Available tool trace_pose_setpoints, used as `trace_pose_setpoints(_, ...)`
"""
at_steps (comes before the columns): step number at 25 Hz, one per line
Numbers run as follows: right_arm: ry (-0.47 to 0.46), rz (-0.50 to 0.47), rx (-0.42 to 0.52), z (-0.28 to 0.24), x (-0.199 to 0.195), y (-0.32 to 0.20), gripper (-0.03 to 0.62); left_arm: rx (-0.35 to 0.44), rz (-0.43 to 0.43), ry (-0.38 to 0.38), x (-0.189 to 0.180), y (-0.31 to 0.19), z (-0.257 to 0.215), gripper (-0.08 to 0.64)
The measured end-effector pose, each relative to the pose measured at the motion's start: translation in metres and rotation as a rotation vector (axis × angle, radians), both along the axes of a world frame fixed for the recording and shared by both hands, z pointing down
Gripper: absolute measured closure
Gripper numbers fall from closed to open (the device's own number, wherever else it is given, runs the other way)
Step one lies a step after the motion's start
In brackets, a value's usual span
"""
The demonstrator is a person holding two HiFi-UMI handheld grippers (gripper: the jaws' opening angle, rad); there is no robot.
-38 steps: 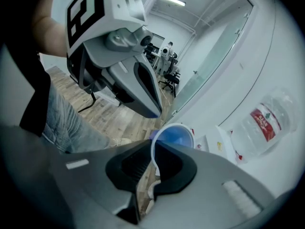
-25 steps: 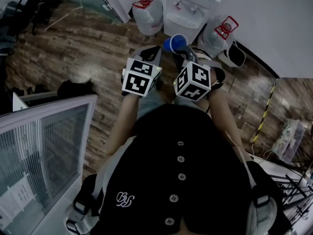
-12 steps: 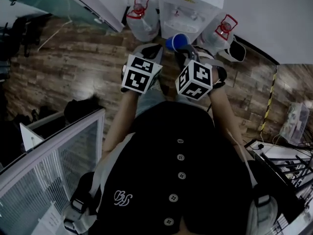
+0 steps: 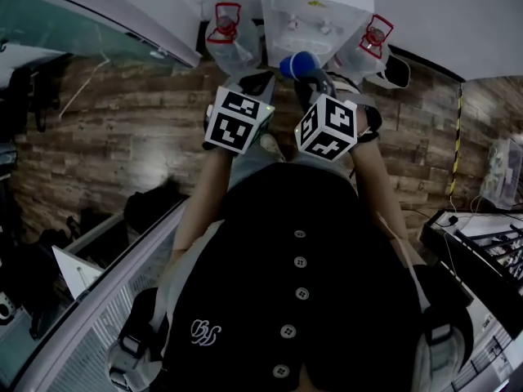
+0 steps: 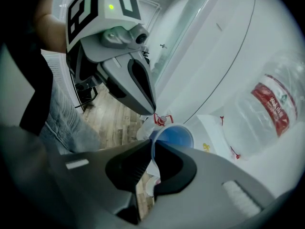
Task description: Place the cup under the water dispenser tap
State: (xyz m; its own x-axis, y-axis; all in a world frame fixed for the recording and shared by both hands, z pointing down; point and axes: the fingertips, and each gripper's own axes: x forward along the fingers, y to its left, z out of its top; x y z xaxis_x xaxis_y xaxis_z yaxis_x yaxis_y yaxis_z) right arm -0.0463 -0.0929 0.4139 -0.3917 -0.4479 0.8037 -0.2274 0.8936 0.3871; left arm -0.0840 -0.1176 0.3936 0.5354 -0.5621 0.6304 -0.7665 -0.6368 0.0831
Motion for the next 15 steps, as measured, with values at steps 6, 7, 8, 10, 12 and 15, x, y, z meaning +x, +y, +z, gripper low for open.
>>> trace_pose_setpoints(6,0.044,-0.012,0.016,0.002,-0.015,-0.005,0.566,-0.012,0.035,0.017,-0.006,-0.007,0.005,0.555)
trace_pose_setpoints(7,0.052,-0.012,0.021,0.001,-0.015,-0.005,0.566,-0.014,0.039,0.018,-0.006,-0.007,0.006,0.555)
trace_pose_setpoints(8,0.056,-0.011,0.025,0.0,-0.015,-0.005,0.566,-0.015,0.043,0.019,-0.007,-0.006,0.006,0.555)
trace_pose_setpoints(10,0.057,-0.004,0.031,-0.001,-0.015,-0.004,0.566,-0.012,0.048,0.023,-0.007,-0.005,0.005,0.555)
trace_pose_setpoints(12,0.058,0.001,0.032,0.0,-0.014,-0.002,0.566,-0.007,0.053,0.023,-0.005,-0.004,0.005,0.555)
trace_pose_setpoints(15,0.069,-0.003,0.029,0.005,-0.012,0.0,0.566,0.0,0.06,0.016,-0.003,-0.003,0.006,0.555)
